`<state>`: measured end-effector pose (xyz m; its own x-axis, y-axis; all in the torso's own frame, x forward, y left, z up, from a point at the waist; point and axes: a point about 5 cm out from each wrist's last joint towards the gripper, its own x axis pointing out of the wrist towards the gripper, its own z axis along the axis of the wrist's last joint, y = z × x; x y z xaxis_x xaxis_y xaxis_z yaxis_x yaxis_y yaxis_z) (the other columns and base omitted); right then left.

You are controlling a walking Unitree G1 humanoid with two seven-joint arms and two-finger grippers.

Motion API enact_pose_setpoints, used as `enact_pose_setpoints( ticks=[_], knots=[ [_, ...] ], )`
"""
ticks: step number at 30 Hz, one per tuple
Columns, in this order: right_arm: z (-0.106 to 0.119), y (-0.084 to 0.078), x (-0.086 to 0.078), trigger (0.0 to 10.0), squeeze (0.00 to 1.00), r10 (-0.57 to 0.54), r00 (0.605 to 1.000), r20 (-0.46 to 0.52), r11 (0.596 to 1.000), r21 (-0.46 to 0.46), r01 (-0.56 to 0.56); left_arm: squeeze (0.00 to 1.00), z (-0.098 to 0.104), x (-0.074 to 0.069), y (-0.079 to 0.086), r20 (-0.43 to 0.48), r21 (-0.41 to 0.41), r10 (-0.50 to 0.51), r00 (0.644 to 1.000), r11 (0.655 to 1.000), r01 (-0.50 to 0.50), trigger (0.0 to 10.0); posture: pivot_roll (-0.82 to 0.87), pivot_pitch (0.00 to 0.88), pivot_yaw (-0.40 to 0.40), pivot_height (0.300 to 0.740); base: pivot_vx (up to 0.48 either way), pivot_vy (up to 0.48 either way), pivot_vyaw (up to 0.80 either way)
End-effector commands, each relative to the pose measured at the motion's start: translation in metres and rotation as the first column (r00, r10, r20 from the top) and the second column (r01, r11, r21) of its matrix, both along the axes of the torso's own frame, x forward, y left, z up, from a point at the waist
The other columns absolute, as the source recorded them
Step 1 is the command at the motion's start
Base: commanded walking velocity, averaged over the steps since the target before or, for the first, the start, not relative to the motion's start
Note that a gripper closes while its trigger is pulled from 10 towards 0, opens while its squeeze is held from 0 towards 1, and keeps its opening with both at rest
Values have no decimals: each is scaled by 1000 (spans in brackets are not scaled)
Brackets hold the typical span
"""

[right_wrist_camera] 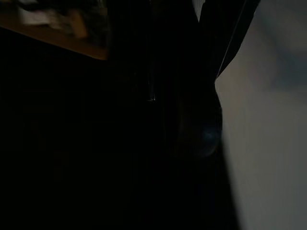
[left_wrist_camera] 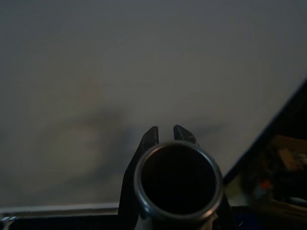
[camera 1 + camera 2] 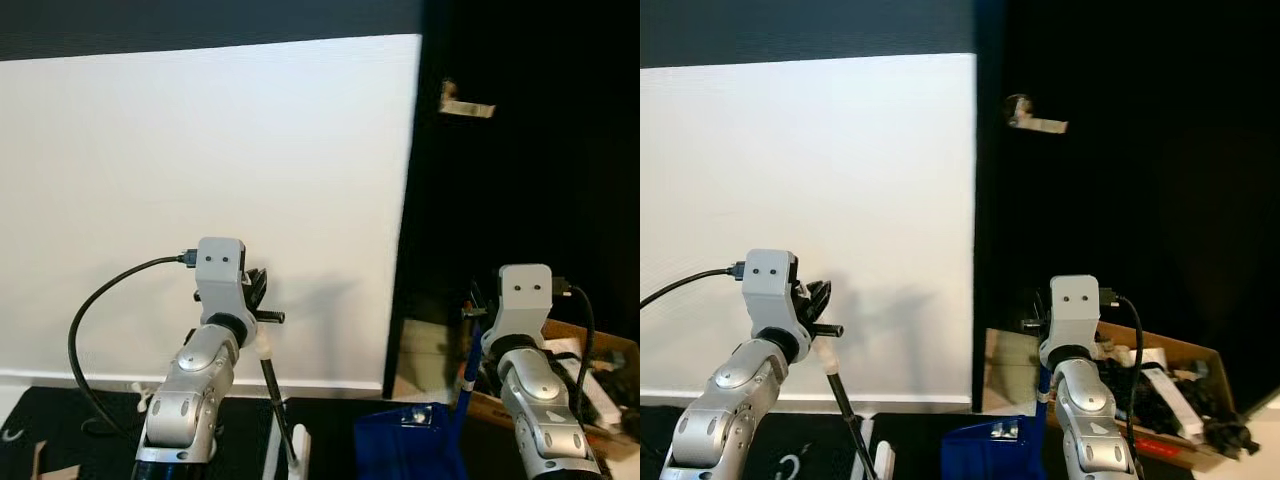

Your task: Sweep floor

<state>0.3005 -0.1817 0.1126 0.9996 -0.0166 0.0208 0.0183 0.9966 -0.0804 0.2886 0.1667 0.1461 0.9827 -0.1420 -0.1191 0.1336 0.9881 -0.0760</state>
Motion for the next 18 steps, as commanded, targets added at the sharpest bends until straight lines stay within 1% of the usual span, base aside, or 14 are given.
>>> enact_pose_setpoints(
  ticks=[1, 18],
  knots=[
    [4, 2, 0, 10000, 0, 7, 1000, 12, 1000, 12, -8, 0, 6, 0, 2, 21, 19, 7, 1000, 1000, -7, 10000, -11, 51, 77, 740, 0, 416, 0],
    [3, 3, -2, 10000, 0, 3, 1000, 7, 1000, 13, -4, 0, 7, 1, 0, 21, 15, -1, 1000, 1000, 1, 10000, -12, 53, 81, 740, 0, 417, 0]
  ],
)
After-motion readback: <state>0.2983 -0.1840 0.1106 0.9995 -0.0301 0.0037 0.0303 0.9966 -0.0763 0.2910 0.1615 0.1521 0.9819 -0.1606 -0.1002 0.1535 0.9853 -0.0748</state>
